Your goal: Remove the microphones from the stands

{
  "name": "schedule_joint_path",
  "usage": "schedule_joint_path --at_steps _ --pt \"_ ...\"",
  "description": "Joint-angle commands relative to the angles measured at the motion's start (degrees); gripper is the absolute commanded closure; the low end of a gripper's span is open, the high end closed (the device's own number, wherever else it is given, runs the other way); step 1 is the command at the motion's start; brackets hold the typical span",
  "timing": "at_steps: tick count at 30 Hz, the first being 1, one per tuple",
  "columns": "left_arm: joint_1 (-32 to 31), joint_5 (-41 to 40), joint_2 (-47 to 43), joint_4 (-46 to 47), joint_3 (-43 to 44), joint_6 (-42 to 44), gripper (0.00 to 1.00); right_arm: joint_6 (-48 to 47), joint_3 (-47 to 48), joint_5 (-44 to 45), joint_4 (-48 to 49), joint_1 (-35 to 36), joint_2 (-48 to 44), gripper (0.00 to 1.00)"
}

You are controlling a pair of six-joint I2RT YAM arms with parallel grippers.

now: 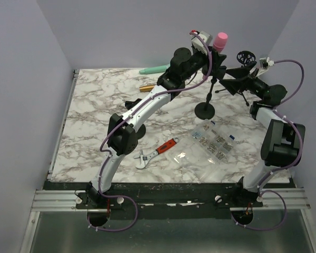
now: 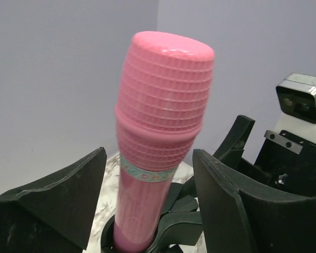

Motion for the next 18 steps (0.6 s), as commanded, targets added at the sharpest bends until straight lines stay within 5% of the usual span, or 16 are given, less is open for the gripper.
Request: schedule_joint_path --at_steps 1,8,15,18 --pt "-0.3 2.3 2.5 2.5 2.7 -1.7 0.34 2.0 3.9 -1.5 4.5 1.1 4.0 0.0" --pt "0.0 4.1 4.2 2.4 4.5 -3.8 0.49 -3.5 6.0 0.1 -1.4 2.7 5.5 0.0" --pt "0.1 5.7 4.3 1.8 4.6 -3.5 0.94 -8.7 6.5 2.5 -6.5 3.3 6.4 0.01" --pt "0.2 7.0 4.0 1.5 4.4 -3.5 1.0 -9.5 7.8 2.3 -7.8 3.3 7.0 0.0"
